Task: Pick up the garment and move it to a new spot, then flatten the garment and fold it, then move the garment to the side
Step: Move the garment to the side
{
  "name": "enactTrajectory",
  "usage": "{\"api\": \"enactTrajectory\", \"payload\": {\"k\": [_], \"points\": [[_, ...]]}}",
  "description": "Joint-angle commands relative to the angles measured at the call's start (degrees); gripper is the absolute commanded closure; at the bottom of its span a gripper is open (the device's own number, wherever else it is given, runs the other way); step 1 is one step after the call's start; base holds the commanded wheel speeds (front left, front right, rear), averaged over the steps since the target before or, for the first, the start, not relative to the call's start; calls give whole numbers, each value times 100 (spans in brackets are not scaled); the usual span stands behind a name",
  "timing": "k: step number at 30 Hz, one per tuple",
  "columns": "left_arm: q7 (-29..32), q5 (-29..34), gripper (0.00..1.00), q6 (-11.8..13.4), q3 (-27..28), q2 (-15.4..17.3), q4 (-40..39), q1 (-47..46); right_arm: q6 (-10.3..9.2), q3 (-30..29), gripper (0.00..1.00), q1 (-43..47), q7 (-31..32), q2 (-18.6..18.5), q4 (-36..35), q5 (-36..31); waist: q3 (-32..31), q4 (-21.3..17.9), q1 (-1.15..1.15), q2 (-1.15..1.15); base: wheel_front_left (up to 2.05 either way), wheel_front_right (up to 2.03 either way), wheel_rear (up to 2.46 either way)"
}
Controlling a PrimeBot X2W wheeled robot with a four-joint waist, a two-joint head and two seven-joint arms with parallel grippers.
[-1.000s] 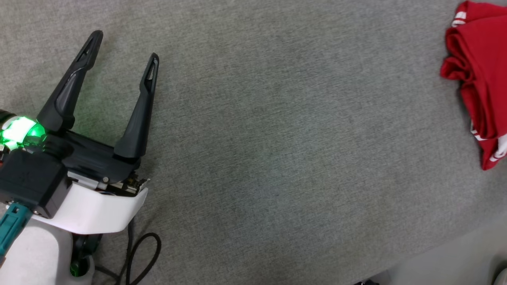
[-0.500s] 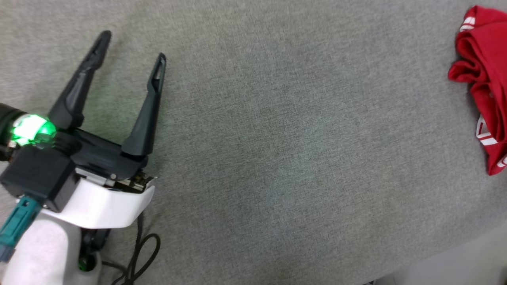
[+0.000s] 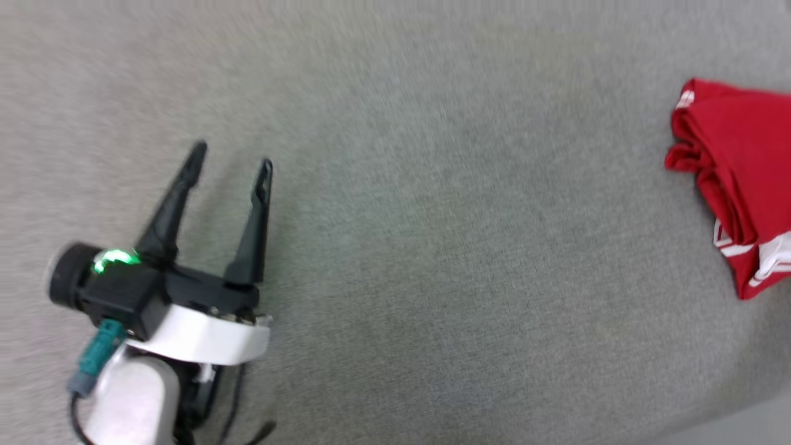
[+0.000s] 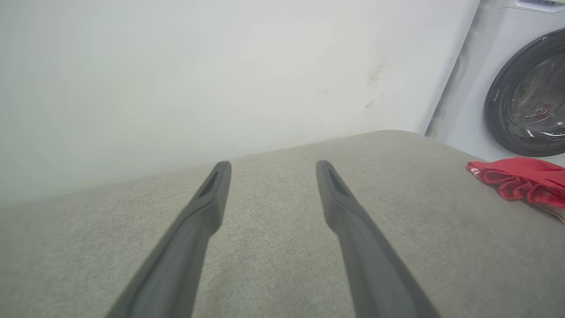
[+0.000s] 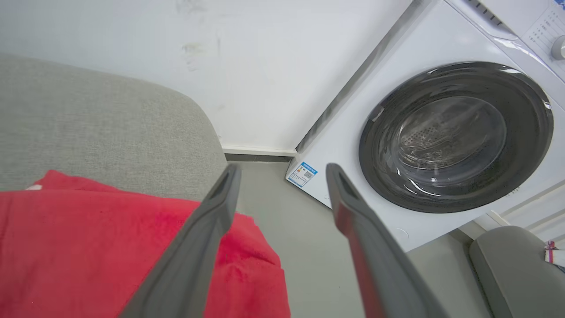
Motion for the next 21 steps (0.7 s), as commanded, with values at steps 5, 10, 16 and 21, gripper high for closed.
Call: {"api": "enactTrajectory", "payload": {"k": [5, 10, 16, 21], "points": [[-207, -130, 0, 138, -38, -233, 485, 379, -9, 225, 0, 952, -22, 524, -928, 330, -929, 451, 1, 0, 0, 0, 0], [-307, -197, 0, 211, -52, -355, 859, 657, -9, 496, 0, 1760, -20, 1093, -1610, 435, -1398, 704, 1, 0, 0, 0, 0], [-382, -256, 0, 262, -16, -428, 1250, 900, -9, 877, 0, 2632, 163, 1740, -2438, 508, -1830, 998, 1, 0, 0, 0, 0], [-421, -286, 0, 318, 32, -477, 1489, 1092, -9, 1294, 0, 3205, 408, 1999, -3043, 732, -2140, 1208, 1, 0, 0, 0, 0]]}}
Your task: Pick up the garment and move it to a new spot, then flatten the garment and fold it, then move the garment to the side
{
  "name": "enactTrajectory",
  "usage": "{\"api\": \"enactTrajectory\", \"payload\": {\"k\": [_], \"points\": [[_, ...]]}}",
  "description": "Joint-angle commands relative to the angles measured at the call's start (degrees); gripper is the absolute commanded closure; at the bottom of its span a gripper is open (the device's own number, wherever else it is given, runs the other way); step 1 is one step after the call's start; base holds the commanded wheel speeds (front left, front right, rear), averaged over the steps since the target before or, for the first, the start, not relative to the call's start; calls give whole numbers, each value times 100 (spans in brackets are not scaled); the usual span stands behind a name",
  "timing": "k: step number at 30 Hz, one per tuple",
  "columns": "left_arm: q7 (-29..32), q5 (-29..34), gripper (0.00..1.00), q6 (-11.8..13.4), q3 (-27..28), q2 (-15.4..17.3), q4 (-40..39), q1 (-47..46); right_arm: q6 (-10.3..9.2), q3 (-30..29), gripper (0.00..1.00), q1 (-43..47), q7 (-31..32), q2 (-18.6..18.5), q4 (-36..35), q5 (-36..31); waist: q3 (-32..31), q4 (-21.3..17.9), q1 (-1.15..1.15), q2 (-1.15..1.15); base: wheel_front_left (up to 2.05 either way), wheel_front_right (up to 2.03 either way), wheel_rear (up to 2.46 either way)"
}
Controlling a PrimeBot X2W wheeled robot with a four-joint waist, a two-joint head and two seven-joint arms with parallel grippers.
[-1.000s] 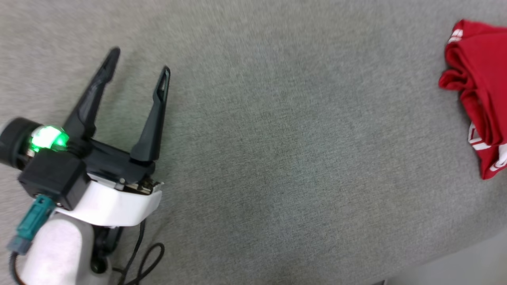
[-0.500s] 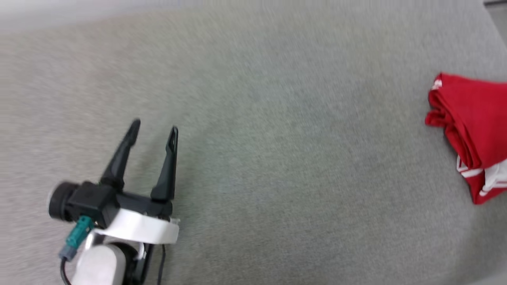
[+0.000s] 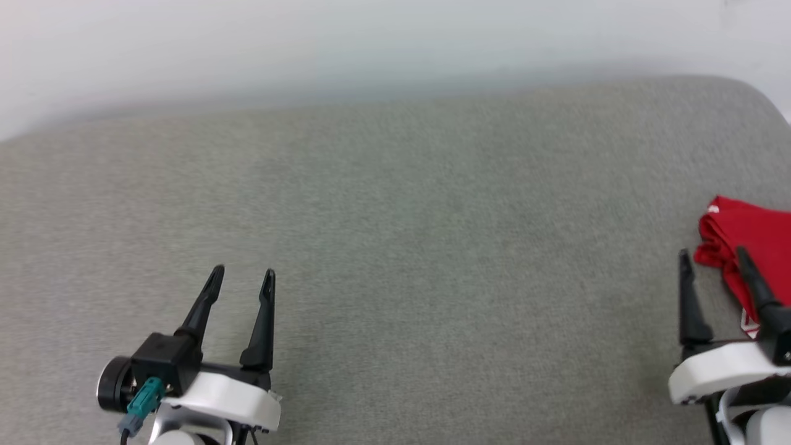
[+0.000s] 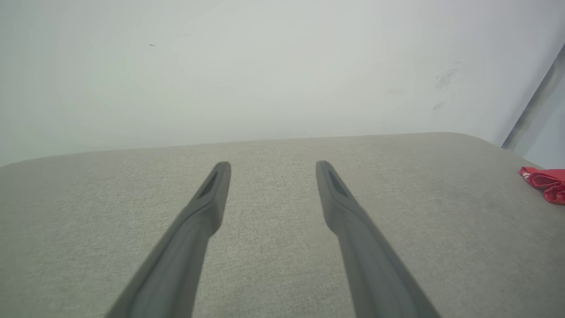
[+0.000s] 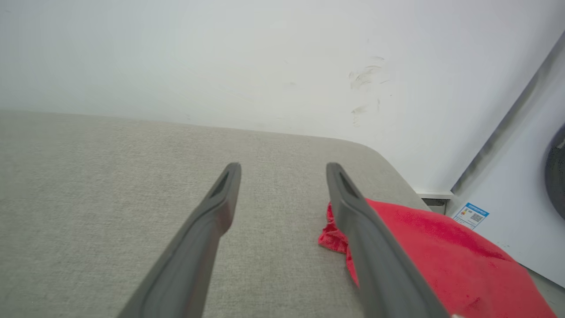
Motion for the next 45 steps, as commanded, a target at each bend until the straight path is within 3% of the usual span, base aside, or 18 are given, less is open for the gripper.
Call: {"api": "enactTrajectory", "payload": {"k": [1, 8, 19, 43, 44, 45], "points": [[-41, -16, 0, 32, 34, -26, 93, 125, -9, 167, 0, 235, 80, 67, -230, 148, -284, 235, 2, 0, 0, 0, 0], [-69, -31, 0, 72, 144, -79, 325, 438, -9, 697, 0, 922, 325, 122, -967, 523, -693, 447, 2, 0, 0, 0, 0], [-80, 105, 0, 34, 256, -172, 358, 771, -8, 803, 0, 1864, 735, 127, -1733, 983, -1048, 576, 2, 0, 0, 0, 0], [-82, 346, 0, -188, 538, -419, 591, 698, -8, 844, 0, 1950, 816, 128, -1876, 1109, -1082, 573, 2, 0, 0, 0, 0], [-44, 308, 100, -181, 530, -410, 589, 754, -1, 842, 100, 1974, 823, 115, -1875, 1065, -1082, 573, 2, 0, 0, 0, 0], [-37, 298, 100, -183, 529, -419, 618, 761, 0, 848, 100, 1977, 821, 115, -1836, 1064, -1083, 573, 2, 0, 0, 0, 0]]}}
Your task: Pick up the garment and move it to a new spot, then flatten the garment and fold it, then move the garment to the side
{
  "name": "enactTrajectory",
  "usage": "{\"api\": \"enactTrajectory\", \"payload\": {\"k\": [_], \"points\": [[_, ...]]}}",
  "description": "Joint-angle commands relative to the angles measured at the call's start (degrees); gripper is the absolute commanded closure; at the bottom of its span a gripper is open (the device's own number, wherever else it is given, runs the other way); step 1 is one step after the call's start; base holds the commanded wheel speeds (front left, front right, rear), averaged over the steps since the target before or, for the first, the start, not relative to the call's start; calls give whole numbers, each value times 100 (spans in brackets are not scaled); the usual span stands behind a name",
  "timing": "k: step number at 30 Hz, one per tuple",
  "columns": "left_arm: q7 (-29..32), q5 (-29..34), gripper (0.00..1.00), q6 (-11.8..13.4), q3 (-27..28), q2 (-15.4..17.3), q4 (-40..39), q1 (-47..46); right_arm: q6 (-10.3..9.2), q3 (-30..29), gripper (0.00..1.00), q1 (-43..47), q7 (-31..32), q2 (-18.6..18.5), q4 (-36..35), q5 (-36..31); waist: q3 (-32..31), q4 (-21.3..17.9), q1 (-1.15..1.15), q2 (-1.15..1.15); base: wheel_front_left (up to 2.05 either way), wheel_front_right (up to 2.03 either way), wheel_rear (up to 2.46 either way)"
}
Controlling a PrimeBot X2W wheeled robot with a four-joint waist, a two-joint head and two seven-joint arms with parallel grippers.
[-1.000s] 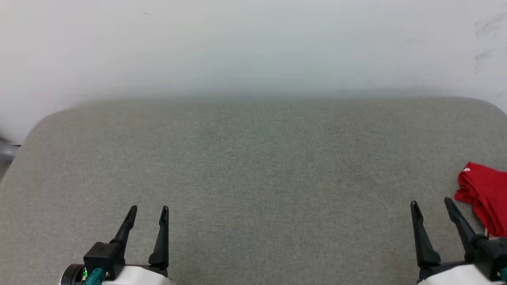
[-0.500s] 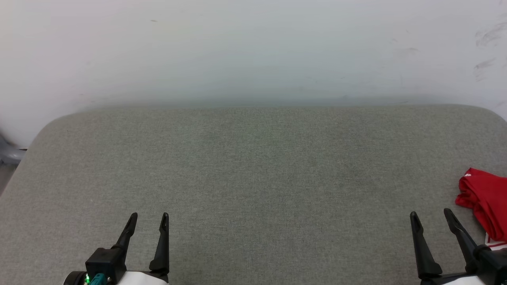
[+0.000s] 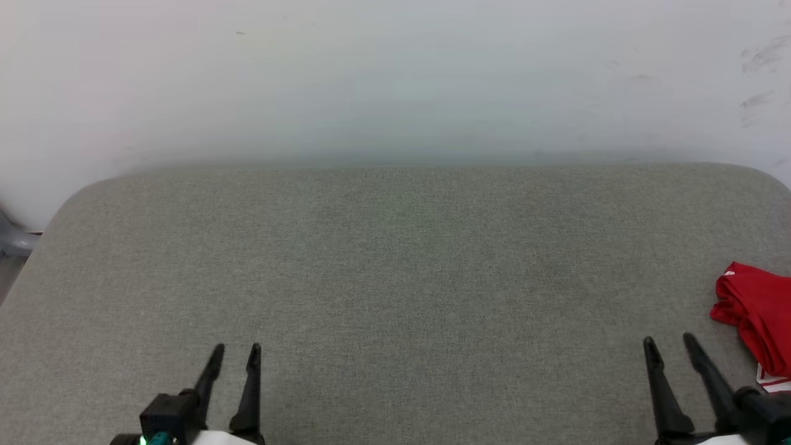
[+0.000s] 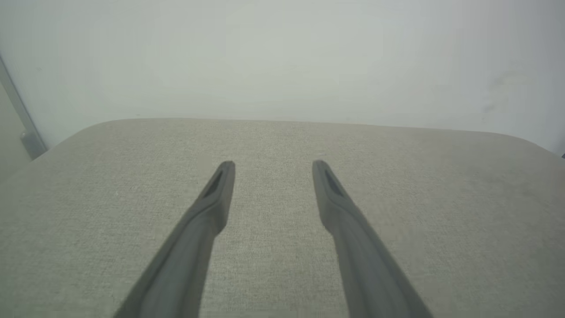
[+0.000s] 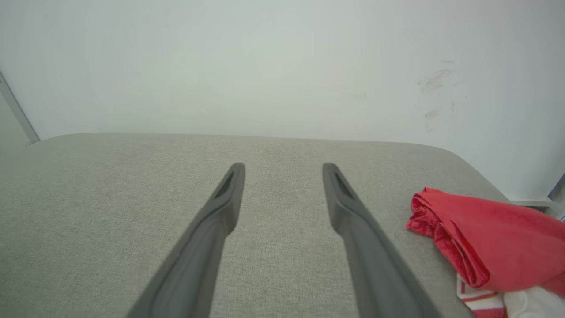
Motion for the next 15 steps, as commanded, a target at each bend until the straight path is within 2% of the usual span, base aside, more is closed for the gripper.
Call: {"api": "enactTrajectory", "payload": {"k": [1, 3, 15], "points": [[10, -10, 100, -1, -8, -11, 48, 27, 0, 5, 100, 11, 0, 1, 54, 2, 0, 0, 0, 0, 0, 0, 0], [21, -27, 100, -1, -16, -36, 165, 88, 0, 12, 100, 22, 0, 1, 167, 14, 1, 0, 0, 0, 0, 0, 0], [376, -1302, 100, -77, 171, -108, 242, -115, -1, 99, 100, -286, 58, -89, 522, 1523, 25, -1, 0, 0, 0, 0, 0]]}}
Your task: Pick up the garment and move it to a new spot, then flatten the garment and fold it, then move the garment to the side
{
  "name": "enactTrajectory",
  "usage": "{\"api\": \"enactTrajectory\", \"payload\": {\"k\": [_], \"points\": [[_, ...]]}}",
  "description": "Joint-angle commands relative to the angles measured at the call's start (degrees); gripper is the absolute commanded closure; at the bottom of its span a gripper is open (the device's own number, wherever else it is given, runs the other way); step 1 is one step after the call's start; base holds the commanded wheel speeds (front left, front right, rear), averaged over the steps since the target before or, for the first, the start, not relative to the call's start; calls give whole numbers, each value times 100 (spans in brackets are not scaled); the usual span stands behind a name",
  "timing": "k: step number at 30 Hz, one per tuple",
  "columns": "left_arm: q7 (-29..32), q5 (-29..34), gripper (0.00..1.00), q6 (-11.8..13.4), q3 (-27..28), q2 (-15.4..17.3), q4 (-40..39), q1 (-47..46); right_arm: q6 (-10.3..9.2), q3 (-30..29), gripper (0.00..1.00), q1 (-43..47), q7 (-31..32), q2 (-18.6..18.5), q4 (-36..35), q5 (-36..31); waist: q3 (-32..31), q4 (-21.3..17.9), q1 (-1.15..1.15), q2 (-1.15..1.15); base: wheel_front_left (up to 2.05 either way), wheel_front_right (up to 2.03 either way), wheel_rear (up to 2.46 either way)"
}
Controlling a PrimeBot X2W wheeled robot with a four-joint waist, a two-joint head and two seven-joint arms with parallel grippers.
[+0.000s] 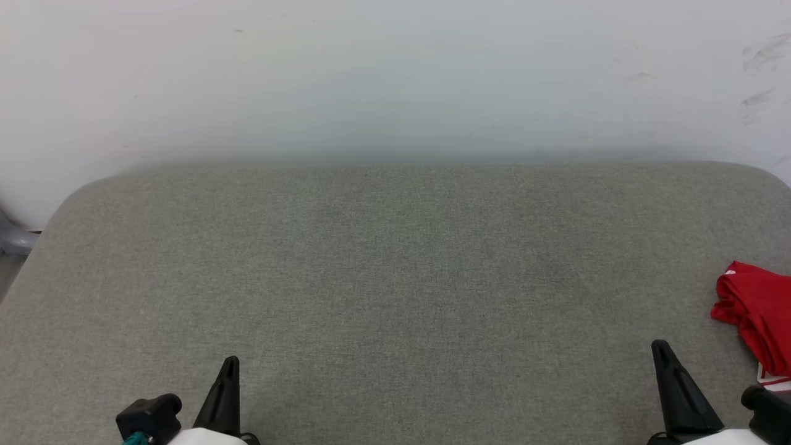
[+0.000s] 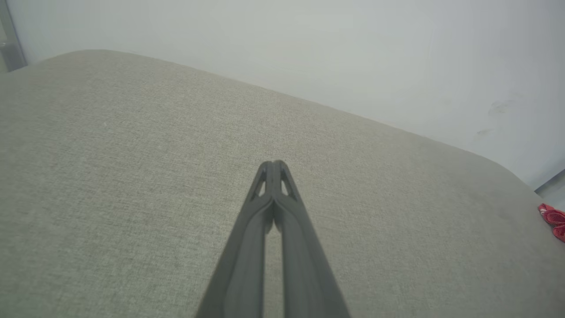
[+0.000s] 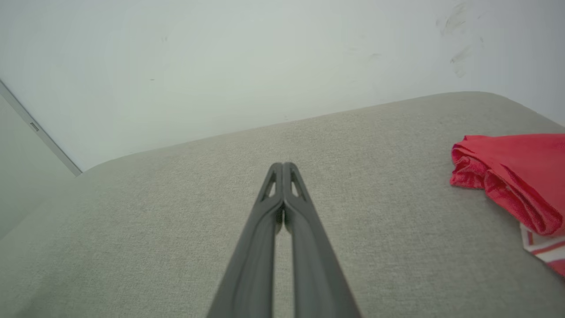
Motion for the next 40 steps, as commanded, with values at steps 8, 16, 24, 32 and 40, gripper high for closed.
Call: {"api": "enactTrajectory", "payload": {"k": [8, 16, 24, 32, 40], "points": [[238, -940, 100, -66, 148, -39, -46, -283, -1, 48, 100, -375, 52, -106, 195, 1102, 18, 0, 0, 0, 0, 0, 0], [421, -1636, 100, -110, 239, -77, -14, -385, -2, 72, 100, -545, 102, -136, 397, 1895, 34, -1, 0, 0, 0, 0, 0], [588, -2266, 100, -146, 323, -113, 18, -479, -2, 86, 100, -700, 155, -156, 581, 2611, 50, -1, 0, 0, 0, 0, 0], [747, -2848, 100, -182, 401, -147, 49, -569, -2, 91, 100, -845, 211, -171, 752, 3267, 66, -2, 0, 0, 0, 0, 0], [874, -3322, 100, -212, 466, -174, 74, -635, -2, 90, 100, -961, 259, -179, 893, 3793, 80, -2, 0, 0, 0, 0, 0]]}}
